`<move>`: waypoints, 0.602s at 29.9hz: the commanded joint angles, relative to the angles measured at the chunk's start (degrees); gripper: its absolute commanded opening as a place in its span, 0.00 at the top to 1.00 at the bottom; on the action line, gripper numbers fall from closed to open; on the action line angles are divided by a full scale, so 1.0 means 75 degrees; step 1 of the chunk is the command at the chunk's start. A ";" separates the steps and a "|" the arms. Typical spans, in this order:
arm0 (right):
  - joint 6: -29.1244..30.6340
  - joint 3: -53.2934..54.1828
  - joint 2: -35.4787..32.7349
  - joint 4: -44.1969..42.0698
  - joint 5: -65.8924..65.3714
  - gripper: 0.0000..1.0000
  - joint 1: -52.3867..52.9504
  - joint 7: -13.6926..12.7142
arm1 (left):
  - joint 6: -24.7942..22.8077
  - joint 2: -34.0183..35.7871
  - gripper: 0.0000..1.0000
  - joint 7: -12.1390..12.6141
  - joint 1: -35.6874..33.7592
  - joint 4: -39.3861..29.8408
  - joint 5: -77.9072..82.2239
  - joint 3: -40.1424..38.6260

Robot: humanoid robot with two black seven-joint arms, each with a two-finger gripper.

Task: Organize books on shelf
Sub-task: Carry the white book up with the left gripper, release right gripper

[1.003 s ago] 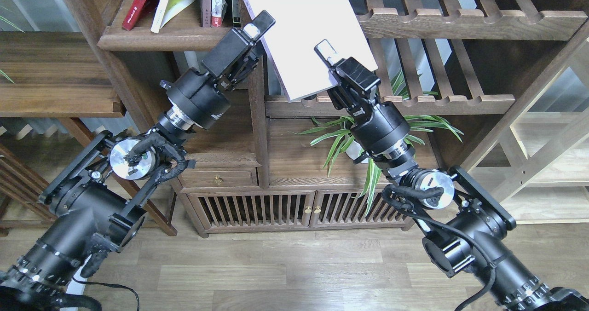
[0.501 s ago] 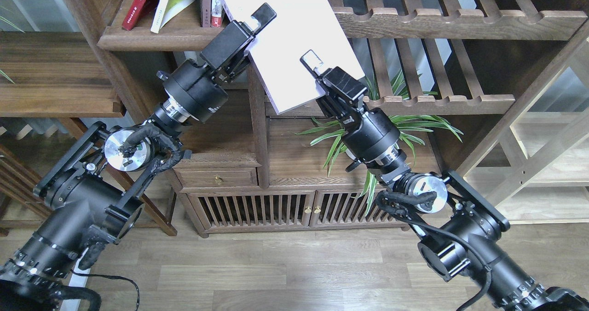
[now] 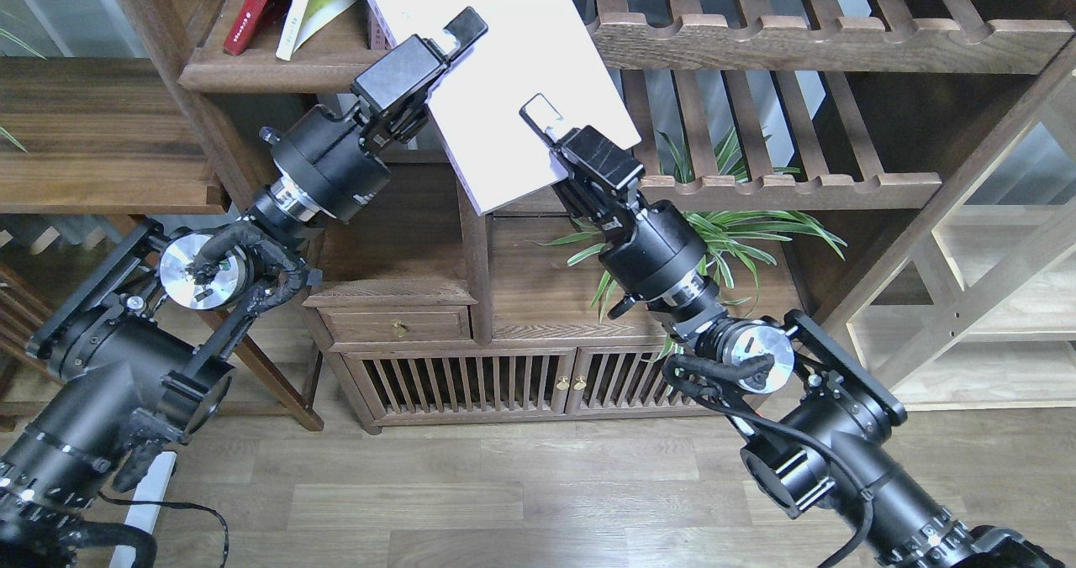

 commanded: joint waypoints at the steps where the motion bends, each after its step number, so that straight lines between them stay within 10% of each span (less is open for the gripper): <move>1: -0.0002 -0.0101 0.0100 0.0001 -0.0103 0.95 0.0001 -0.0004 | 0.0000 0.0012 0.49 0.0002 -0.0009 -0.0031 -0.0010 0.0001; 18: -0.0002 -0.0124 0.0194 0.0001 -0.0209 0.94 0.0037 -0.0004 | 0.0000 0.0129 0.89 0.0014 0.0132 -0.0160 -0.0220 -0.0022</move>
